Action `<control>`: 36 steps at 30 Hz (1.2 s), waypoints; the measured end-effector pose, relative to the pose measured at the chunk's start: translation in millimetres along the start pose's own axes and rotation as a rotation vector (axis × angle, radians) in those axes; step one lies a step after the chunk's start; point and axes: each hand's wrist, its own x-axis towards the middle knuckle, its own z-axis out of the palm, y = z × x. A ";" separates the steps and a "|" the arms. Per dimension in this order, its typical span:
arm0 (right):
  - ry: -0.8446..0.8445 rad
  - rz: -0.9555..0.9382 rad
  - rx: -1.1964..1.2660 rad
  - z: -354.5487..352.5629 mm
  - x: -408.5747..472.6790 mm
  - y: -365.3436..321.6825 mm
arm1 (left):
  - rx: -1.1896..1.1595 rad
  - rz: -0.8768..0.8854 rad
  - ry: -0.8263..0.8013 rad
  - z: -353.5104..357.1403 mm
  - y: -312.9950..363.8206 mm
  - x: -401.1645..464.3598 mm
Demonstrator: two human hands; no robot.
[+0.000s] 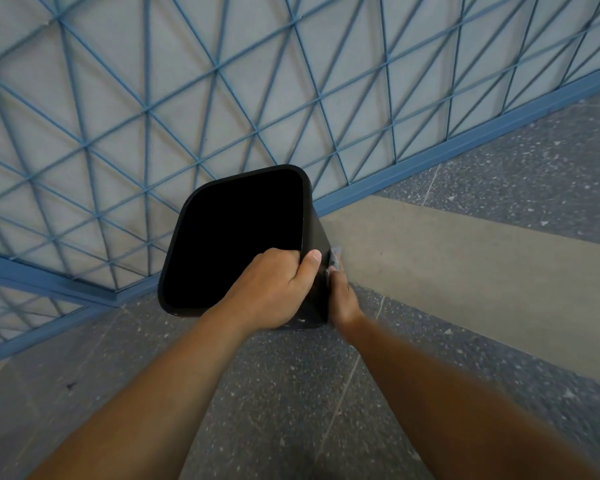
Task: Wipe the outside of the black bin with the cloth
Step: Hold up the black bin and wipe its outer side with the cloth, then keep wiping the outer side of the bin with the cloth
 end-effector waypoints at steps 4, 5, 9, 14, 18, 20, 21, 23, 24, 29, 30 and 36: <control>0.024 -0.110 -0.140 6.0 -48.1 3.2 | 0.002 0.003 0.010 -0.1 -2.1 1.0; 0.030 -0.116 -0.153 7.9 -61.9 6.7 | 0.007 0.002 0.012 0.1 -2.0 0.9; 0.055 0.022 -0.015 2.3 -98.3 2.0 | 0.021 -0.014 -0.019 -3.0 0.1 1.0; 0.152 0.075 -0.133 -41.2 -104.1 -40.9 | 0.092 -0.063 -0.144 -9.8 4.3 -3.6; 0.215 0.031 -0.175 -59.2 -98.0 -74.0 | 0.099 -0.072 -0.306 -21.1 -11.1 -7.9; 0.216 0.011 -0.169 -64.2 -97.6 -84.6 | 0.075 -0.050 -0.349 -30.8 -18.4 -13.8; 0.221 0.014 -0.151 -65.1 -98.2 -86.1 | 0.061 -0.055 -0.363 -36.0 -22.5 -16.8; 0.243 0.035 -0.112 -64.5 -99.2 -85.4 | 0.021 -0.112 -0.405 -46.4 -32.1 -22.8; 0.255 0.035 -0.092 -64.0 -99.5 -83.7 | -0.010 -0.148 -0.433 -50.7 -37.0 -26.0; 0.270 0.077 -0.079 -58.4 -104.5 -73.1 | -0.153 -0.237 -0.553 -59.2 -64.6 -41.4; 0.265 0.075 -0.084 -57.5 -105.8 -71.5 | -0.140 -0.241 -0.559 -61.1 -68.1 -44.7; 0.272 0.065 -0.068 -57.3 -109.8 -72.5 | 0.139 -0.190 -0.578 -72.8 -87.2 -48.5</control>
